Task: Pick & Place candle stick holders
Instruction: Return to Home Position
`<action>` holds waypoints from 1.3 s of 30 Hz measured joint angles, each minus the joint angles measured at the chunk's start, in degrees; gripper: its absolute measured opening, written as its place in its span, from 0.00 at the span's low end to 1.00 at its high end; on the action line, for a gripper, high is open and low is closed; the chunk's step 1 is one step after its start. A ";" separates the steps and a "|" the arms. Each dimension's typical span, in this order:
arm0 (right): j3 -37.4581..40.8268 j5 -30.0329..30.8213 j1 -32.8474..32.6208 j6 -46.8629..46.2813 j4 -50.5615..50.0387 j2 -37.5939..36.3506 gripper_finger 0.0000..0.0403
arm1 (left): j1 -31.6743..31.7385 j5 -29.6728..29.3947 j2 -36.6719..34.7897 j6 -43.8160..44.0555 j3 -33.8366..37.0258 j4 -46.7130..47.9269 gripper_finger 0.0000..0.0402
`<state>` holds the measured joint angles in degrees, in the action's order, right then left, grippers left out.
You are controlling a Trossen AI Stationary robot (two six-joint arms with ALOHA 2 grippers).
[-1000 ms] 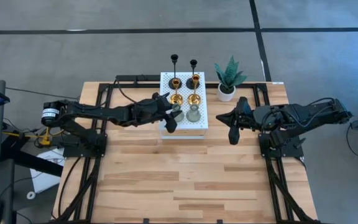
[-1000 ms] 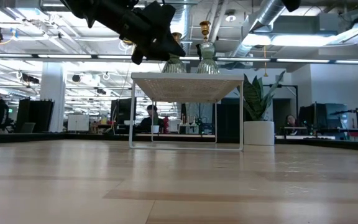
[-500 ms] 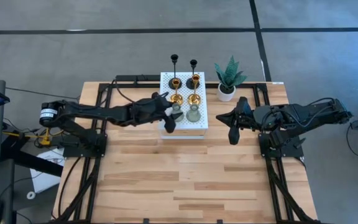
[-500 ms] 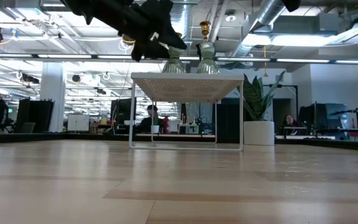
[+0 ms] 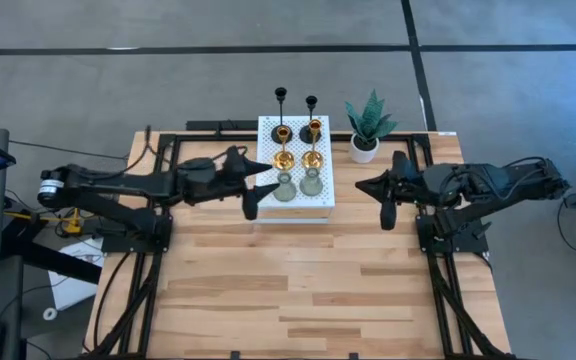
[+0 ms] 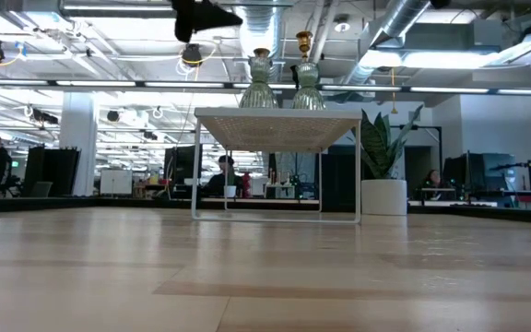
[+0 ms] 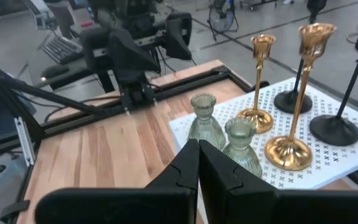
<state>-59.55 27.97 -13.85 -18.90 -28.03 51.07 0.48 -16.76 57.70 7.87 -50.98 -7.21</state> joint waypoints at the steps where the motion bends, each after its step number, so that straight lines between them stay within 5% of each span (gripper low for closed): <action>1: 0.00 0.03 0.00 0.00 -0.04 -0.51 0.00 | -0.15 -0.12 -0.82 -0.30 -0.01 -0.09 0.68; 12: -0.04 -3.02 -0.24 4.84 -0.22 -5.94 0.00 | -1.43 -0.10 -6.79 0.99 -0.04 6.74 0.63; 27: -0.04 -4.31 -5.19 12.02 -1.61 -11.40 0.00 | -6.79 5.03 -14.75 -10.20 -0.02 10.61 0.03; 39: -0.04 -3.90 -7.82 14.42 -4.17 -16.33 0.00 | -11.31 5.77 -22.12 -10.46 -0.02 16.37 0.01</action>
<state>-59.59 24.07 -21.67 -4.48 -32.21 34.74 -10.82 -10.99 35.58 -2.59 -51.00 9.16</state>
